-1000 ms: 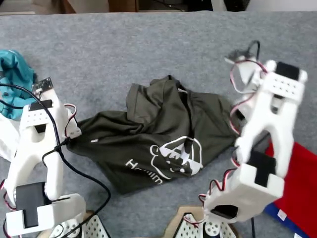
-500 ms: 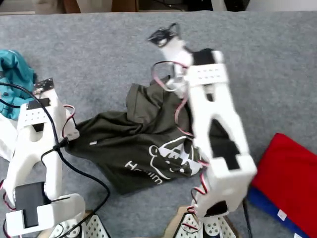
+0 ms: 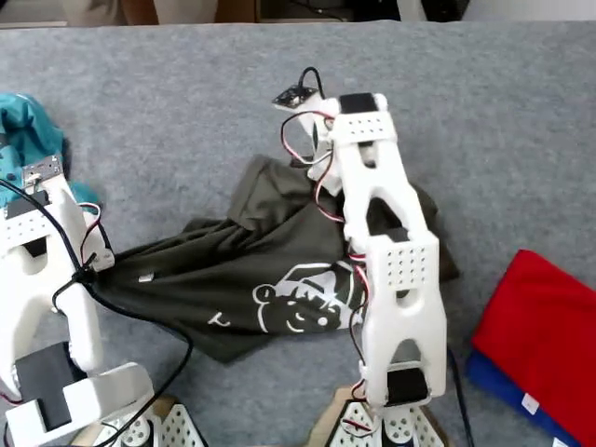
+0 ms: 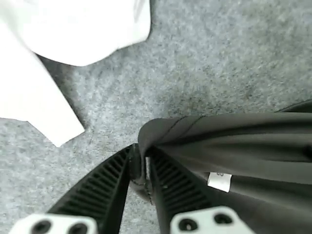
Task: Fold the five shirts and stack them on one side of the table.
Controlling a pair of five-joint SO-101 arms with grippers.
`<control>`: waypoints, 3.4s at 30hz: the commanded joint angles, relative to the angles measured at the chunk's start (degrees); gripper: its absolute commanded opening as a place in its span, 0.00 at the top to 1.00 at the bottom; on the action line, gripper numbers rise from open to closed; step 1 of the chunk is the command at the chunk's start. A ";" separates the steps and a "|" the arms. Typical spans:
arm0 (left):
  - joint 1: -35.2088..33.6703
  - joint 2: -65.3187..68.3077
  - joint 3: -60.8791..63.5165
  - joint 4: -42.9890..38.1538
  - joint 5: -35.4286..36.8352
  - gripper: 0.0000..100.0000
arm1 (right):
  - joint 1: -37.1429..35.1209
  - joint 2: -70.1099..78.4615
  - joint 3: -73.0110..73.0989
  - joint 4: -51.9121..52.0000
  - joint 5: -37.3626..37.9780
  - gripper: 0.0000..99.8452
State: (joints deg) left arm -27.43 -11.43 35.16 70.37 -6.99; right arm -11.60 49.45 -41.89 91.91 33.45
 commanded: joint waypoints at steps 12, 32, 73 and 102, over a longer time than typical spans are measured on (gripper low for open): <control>-0.26 -0.22 -2.46 0.26 -5.71 0.98 | 1.45 -13.05 20.88 6.95 4.75 1.00; -0.26 -0.22 -2.73 1.41 -5.80 0.98 | 0.75 -29.23 13.23 3.08 6.24 0.82; -0.26 -0.13 -2.29 0.97 -5.71 0.98 | -8.31 24.13 -42.42 5.98 9.14 0.99; -0.18 -0.66 -20.84 5.10 8.35 0.98 | -2.51 -8.75 -53.32 10.11 -1.49 1.00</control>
State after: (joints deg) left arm -27.43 -11.34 24.35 72.75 -3.65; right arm -15.91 50.95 -92.44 101.32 33.27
